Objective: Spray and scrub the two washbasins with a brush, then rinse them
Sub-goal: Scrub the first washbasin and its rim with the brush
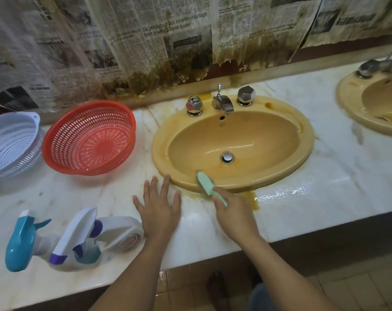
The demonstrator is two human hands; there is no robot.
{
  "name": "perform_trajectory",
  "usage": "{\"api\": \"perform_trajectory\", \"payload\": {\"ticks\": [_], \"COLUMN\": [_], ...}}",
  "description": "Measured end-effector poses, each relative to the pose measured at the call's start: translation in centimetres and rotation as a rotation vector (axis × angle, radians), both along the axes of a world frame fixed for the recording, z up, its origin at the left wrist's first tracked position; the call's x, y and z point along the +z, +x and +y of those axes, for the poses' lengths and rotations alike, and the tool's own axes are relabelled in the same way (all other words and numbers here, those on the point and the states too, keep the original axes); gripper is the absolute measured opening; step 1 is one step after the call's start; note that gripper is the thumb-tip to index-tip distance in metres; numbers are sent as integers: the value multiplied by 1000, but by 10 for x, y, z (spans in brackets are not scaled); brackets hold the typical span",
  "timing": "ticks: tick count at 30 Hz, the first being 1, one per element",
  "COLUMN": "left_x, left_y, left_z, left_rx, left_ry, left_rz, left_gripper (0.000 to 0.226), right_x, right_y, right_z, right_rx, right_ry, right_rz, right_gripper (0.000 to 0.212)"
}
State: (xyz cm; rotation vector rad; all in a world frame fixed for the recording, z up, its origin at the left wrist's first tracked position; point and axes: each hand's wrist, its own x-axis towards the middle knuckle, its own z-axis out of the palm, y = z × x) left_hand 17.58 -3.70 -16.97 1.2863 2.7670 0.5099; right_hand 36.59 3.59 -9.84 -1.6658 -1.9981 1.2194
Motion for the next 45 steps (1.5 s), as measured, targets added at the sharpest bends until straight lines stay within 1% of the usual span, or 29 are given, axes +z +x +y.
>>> {"api": "perform_trajectory", "payload": {"ticks": [5, 8, 10, 13, 15, 17, 19, 21, 23, 25, 27, 29, 31, 34, 39, 41, 43, 45], "left_x": [0, 0, -1, 0, -1, -2, -2, -3, -3, -1, 1, 2, 1, 1, 2, 3, 3, 3], "left_y": [2, 2, 2, 4, 5, 5, 5, 5, 4, 4, 5, 7, 8, 9, 6, 4, 4, 3], "left_z": [2, 4, 5, 4, 2, -1, -2, -2, -2, -2, -1, -1, 0, 2, 1, 0, -1, -1], "left_rx": [0, 4, 9, 19, 38, 69, 96, 103, 102, 90, 62, 22, -6, -15, -25, -33, -38, -39], "left_ry": [-25, -31, -30, -2, 42, 97, 139, 148, 150, 140, 108, 53, 14, 0, -23, -29, -32, -33], "left_rz": [20, 24, 24, 22, -11, -35, -49, -52, -43, -38, -24, -4, 12, 15, 18, 15, 16, 8], "left_gripper": [65, 63, 61, 56, 52, 53, 58, 63, 64, 60, 55, 53, 54, 56, 56, 56, 55, 54], "right_x": [11, 12, 8, -1, -4, 0, 3, 3, 1, -1, -1, 2, 6, 3, -11, -8, -8, -10], "right_y": [90, 102, 78, 27, 2, -12, -20, -21, -7, 26, 73, 120, 149, 145, 69, 55, 71, 106], "right_z": [34, 43, 34, 7, -2, -6, -6, 2, 20, 38, 55, 68, 75, 71, 53, 57, 71, 91], "right_rx": [-232, -297, -221, -29, 59, 176, 371, 525, 603, 644, 641, 579, 499, 511, 683, 713, 727, 712], "right_ry": [-4, 9, 0, 2, 57, 172, 290, 352, 363, 356, 352, 353, 347, 362, 377, 393, 394, 364], "right_rz": [-94, -67, -42, -10, -20, -80, -171, -293, -370, -440, -536, -599, -602, -599, -534, -509, -485, -484], "right_gripper": [33, 34, 34, 36, 38, 41, 42, 41, 40, 41, 41, 42, 42, 42, 43, 41, 40, 40]}}
